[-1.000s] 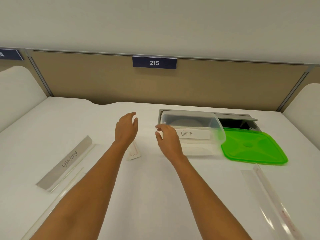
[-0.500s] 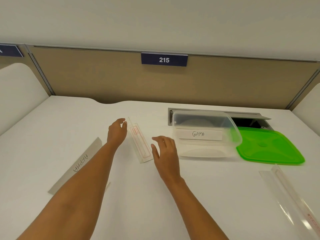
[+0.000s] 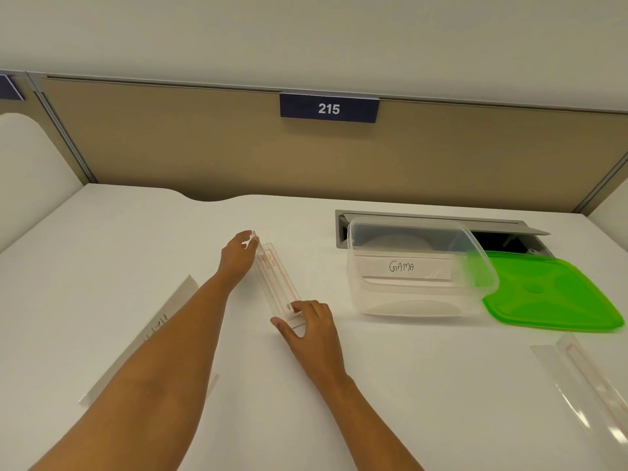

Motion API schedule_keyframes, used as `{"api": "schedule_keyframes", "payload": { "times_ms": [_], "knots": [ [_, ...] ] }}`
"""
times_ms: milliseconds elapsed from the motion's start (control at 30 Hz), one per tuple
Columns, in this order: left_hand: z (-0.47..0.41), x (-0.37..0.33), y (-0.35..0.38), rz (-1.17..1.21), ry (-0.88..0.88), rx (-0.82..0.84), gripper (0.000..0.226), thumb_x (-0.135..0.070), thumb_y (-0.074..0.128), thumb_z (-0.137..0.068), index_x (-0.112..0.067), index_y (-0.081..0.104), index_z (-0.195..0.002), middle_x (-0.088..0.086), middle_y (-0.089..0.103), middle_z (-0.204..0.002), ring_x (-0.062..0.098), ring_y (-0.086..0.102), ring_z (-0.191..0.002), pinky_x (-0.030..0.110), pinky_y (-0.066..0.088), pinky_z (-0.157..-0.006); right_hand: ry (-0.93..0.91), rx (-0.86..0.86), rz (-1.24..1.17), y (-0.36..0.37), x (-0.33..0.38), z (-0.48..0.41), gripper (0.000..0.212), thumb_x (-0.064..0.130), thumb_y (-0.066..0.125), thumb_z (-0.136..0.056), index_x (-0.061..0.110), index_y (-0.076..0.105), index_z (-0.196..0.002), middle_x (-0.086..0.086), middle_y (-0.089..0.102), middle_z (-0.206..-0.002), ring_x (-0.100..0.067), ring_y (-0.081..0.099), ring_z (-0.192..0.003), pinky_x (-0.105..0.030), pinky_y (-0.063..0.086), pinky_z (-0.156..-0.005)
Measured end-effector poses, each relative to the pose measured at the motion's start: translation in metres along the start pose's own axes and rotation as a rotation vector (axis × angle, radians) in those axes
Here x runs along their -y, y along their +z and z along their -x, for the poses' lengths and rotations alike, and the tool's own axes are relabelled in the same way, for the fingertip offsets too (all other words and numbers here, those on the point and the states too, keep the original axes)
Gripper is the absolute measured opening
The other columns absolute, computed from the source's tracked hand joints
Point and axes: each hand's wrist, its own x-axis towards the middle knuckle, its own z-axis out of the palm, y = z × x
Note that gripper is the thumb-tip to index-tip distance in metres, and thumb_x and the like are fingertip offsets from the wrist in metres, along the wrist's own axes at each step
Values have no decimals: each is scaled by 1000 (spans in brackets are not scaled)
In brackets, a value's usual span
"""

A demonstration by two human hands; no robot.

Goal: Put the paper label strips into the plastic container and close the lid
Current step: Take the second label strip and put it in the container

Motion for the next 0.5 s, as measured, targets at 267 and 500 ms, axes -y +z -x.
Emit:
{"api": "schedule_keyframes", "payload": {
  "times_ms": [267, 500],
  "knots": [
    [-5, 8, -2, 87, 14, -13, 45, -38, 42, -98, -13, 46, -136, 9, 55, -135, 30, 54, -121, 35, 43, -88, -44, -47, -12, 2, 2, -5, 21, 24, 59, -91, 8, 69, -100, -4, 70, -99, -15, 58, -97, -13, 47, -83],
    [9, -13, -37, 381, 74, -225, 33, -30, 49, -95, -14, 63, -119, 4, 64, -105, 18, 56, -95, 25, 42, -81, 147, -159, -425, -37, 31, -25, 12, 22, 56, -93, 21, 65, -87, 2, 71, -87, -10, 60, -86, 0, 39, -71]
  ]
}}
